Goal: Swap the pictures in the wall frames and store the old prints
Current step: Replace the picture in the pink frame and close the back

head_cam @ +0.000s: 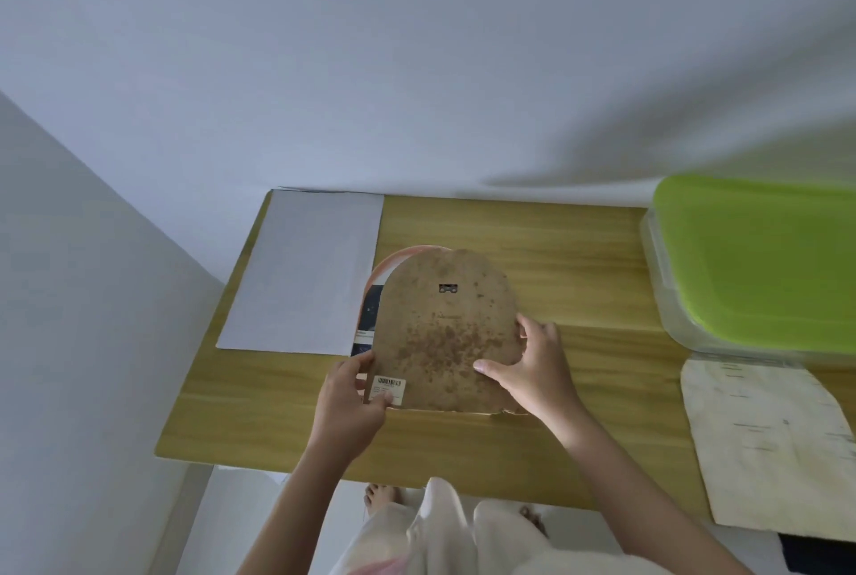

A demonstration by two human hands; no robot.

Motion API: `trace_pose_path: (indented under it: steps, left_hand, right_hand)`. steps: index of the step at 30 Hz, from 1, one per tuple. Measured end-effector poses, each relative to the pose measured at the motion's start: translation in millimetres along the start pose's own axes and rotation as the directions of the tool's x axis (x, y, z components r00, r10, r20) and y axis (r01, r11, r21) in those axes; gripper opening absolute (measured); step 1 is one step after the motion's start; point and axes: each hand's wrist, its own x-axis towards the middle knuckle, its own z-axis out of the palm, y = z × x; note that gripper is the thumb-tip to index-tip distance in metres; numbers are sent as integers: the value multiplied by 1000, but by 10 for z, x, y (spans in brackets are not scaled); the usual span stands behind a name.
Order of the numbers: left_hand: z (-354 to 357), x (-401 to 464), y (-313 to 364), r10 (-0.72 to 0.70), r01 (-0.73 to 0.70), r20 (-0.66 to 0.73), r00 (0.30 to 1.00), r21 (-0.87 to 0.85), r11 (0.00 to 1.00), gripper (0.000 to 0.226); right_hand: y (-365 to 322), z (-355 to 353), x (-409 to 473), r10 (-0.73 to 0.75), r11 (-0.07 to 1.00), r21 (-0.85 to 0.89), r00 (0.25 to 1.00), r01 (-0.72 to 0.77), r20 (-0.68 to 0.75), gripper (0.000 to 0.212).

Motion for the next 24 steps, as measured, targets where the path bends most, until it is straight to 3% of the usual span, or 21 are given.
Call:
trace_pose_path:
  steps: [14,24]
  left_hand:
    - [-387,463,-305,43,-52,130,991,68,996,48]
    - [-398,604,-406,57,-76,177,982,99,992,32]
  right_hand:
    - [-197,444,136,144,989,-19,989,-143,35,95]
    - [-143,423,173,128,991,-48,992,-127,23,89]
